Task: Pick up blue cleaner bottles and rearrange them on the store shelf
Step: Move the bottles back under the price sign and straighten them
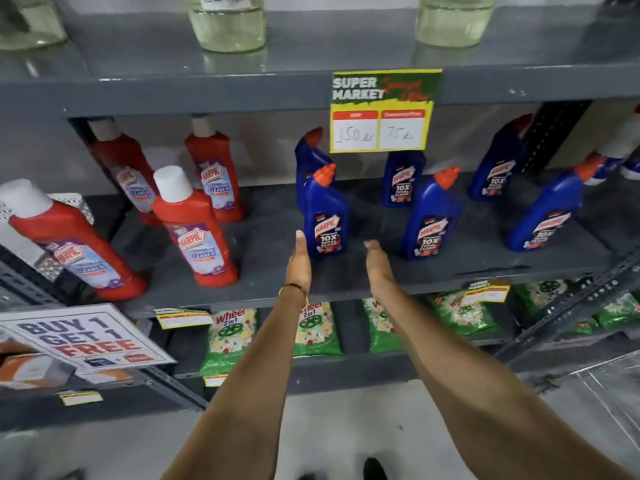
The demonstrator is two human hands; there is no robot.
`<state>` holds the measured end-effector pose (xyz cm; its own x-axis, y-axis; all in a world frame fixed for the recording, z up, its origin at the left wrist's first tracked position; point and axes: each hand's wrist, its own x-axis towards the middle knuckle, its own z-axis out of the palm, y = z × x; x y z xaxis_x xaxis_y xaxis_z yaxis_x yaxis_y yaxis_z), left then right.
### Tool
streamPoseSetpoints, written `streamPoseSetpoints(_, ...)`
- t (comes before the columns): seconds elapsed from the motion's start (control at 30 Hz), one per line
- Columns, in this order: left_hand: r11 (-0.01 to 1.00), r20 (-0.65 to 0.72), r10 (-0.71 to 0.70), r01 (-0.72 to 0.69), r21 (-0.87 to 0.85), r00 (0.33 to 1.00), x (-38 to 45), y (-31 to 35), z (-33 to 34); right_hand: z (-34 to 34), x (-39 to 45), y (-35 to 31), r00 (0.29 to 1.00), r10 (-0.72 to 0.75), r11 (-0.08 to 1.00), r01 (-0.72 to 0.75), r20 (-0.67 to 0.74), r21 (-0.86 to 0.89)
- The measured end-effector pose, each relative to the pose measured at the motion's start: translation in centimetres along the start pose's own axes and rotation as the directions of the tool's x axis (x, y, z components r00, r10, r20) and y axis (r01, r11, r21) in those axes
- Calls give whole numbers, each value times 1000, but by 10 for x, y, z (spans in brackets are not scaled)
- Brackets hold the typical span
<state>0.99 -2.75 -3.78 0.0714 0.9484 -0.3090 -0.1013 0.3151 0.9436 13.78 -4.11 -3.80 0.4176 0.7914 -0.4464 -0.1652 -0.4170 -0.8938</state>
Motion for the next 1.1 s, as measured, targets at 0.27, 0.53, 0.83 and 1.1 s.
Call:
streamPoseSetpoints(0.27, 997, 145, -68, 73, -25, 987, 22, 13, -11, 17, 26, -10, 986, 47, 993, -63, 161, 95)
streamPoseSetpoints(0.53, 994, 152, -46, 61, -95, 987, 32, 9, -6, 26, 41, -14, 967, 90, 984, -124, 239, 131)
streamPoseSetpoints(0.83, 995, 131, -53, 64, -79, 990, 28, 5, -8, 24, 34, -3, 972, 54, 992, -77, 229, 96)
streamPoseSetpoints(1.1, 998, 127, -36, 42, -41, 991, 13, -1, -15, 24, 20, 6, 972, 65, 987, -96, 227, 129)
